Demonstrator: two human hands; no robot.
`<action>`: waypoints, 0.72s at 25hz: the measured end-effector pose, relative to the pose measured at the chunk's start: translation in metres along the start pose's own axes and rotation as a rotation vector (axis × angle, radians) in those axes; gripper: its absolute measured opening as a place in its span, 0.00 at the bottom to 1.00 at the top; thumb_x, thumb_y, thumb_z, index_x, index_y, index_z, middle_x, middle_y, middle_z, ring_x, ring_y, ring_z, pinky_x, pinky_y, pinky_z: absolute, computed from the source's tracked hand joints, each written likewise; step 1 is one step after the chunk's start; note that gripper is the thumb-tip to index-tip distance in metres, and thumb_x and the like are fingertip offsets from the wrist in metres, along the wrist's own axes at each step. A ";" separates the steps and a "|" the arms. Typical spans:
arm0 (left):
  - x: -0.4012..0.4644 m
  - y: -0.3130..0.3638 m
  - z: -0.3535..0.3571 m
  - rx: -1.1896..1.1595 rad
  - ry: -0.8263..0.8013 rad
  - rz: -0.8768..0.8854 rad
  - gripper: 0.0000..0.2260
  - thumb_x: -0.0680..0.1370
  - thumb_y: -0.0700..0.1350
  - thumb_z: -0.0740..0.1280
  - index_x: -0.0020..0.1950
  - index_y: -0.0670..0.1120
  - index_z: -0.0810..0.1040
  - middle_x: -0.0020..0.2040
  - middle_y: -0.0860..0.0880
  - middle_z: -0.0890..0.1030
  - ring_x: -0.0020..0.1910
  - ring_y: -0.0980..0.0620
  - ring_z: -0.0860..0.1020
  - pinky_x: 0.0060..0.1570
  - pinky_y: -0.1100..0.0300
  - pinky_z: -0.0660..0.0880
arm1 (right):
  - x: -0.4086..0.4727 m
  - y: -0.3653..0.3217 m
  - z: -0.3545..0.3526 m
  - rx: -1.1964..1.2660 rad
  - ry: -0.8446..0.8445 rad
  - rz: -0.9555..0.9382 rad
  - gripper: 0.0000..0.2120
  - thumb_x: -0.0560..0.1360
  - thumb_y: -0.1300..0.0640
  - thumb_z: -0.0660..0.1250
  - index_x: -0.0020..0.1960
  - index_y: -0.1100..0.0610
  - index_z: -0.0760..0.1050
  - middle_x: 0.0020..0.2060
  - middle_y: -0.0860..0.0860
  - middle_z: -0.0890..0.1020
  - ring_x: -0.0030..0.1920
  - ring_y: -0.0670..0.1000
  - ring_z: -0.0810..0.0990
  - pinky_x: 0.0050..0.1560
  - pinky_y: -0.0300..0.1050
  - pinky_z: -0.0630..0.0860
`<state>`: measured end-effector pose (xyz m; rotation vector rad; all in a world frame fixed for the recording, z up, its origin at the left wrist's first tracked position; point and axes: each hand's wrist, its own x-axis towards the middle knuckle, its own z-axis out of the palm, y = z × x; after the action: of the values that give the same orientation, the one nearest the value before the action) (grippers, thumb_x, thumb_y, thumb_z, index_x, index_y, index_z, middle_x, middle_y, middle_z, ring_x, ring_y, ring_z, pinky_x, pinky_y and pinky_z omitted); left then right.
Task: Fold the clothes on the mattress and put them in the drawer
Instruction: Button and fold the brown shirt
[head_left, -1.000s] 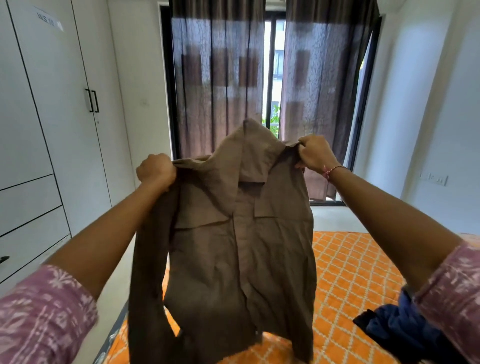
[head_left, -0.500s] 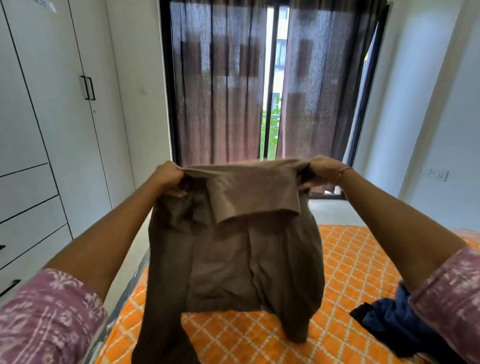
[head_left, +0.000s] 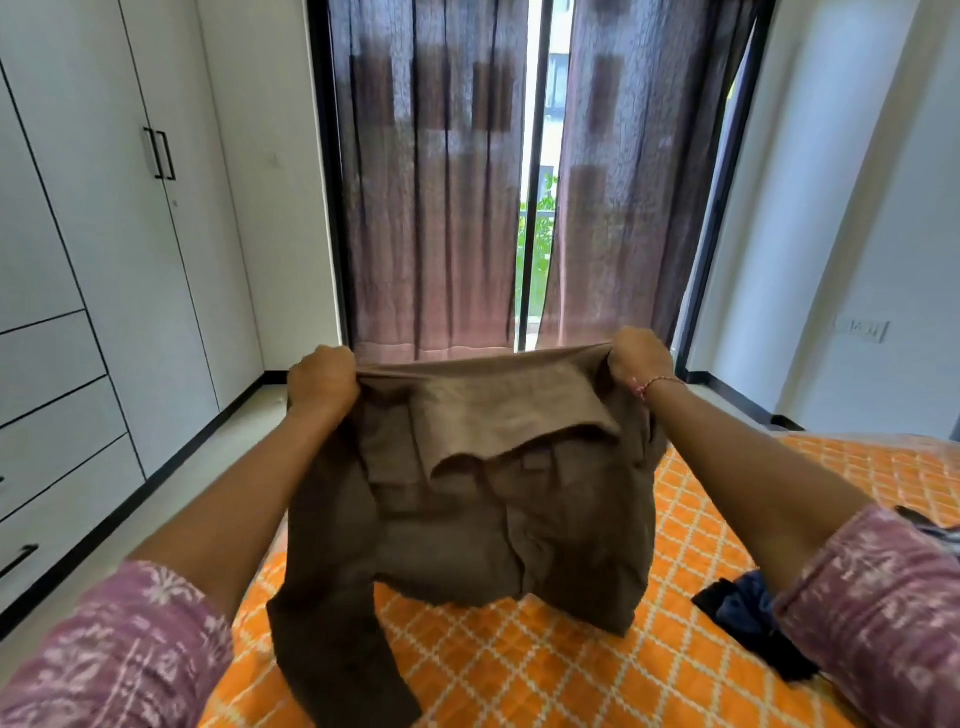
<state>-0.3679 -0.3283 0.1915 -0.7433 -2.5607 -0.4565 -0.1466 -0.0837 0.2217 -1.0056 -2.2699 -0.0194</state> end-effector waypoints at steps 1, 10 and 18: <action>-0.001 -0.002 0.005 -0.004 -0.039 -0.006 0.08 0.79 0.37 0.59 0.48 0.38 0.77 0.47 0.39 0.80 0.46 0.40 0.79 0.45 0.52 0.75 | -0.003 0.000 0.003 0.019 -0.021 0.005 0.13 0.80 0.65 0.55 0.54 0.69 0.76 0.52 0.65 0.79 0.53 0.65 0.78 0.51 0.52 0.74; 0.015 0.006 0.100 -1.281 -0.525 -0.730 0.12 0.82 0.39 0.53 0.59 0.42 0.74 0.53 0.39 0.79 0.39 0.43 0.79 0.28 0.55 0.80 | 0.027 0.002 0.085 1.094 -0.567 0.686 0.14 0.81 0.66 0.52 0.42 0.60 0.72 0.45 0.58 0.76 0.40 0.52 0.75 0.19 0.39 0.75; 0.188 0.037 0.141 -0.961 -0.101 -0.440 0.19 0.76 0.37 0.57 0.63 0.44 0.79 0.60 0.38 0.79 0.58 0.38 0.76 0.61 0.48 0.73 | 0.182 -0.003 0.146 0.767 -0.151 0.338 0.17 0.80 0.68 0.51 0.65 0.69 0.71 0.67 0.64 0.69 0.70 0.61 0.64 0.70 0.44 0.56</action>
<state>-0.5338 -0.1595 0.1701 -0.4589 -2.5005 -1.8968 -0.3194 0.0720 0.2100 -0.9498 -1.9237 1.0138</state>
